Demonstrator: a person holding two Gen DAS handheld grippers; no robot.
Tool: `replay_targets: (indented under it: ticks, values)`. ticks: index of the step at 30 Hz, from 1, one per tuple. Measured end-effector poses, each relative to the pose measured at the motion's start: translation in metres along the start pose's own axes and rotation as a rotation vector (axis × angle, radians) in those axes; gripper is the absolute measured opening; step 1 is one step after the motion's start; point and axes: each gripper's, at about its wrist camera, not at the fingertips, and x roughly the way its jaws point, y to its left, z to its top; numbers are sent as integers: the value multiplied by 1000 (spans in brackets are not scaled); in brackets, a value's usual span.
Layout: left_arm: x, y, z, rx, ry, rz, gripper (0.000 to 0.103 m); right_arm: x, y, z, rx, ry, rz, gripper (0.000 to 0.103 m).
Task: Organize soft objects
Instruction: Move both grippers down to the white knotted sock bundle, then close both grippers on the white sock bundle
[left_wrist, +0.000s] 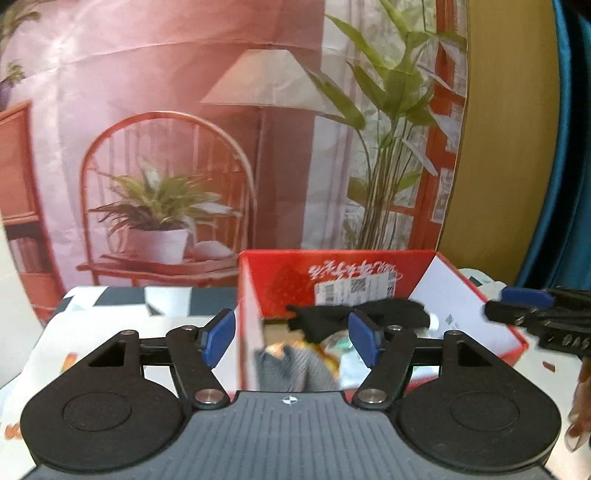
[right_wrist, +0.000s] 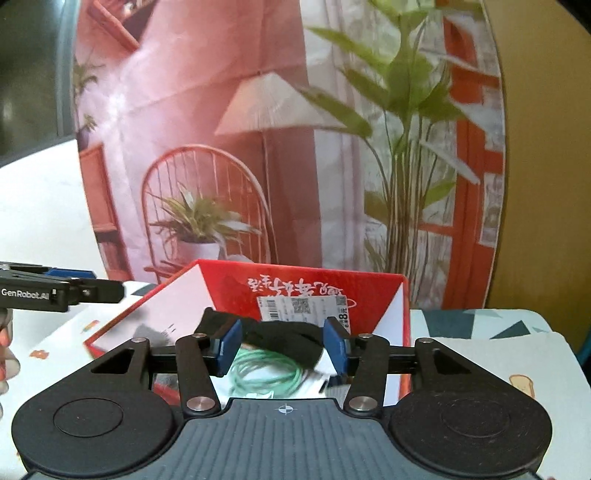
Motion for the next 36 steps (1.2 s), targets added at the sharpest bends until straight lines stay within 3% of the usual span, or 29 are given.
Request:
replay_targets:
  ticks: [7,12,24,30,34,36]
  values:
    - [-27,25,-49,-77,38,36,70,-47,-11,-31,29,-35,-24,46]
    - [-13,30,-78,-117,125,27,70,-57,-15,-60,38,22,-41,46]
    - [41,27,-117,-182,254,15,70,-10,-41,-111,179,230,-108,46]
    - [54,29,-124,-210,286,20,69,9,-55,-122,305,259,-101,46]
    - [57,28,-124,-224,283,13,62,14,-59,-123,354,268,-79,45]
    - [58,27,-123,-231,283,2,50,16,-64,-123,391,276,-72,46]
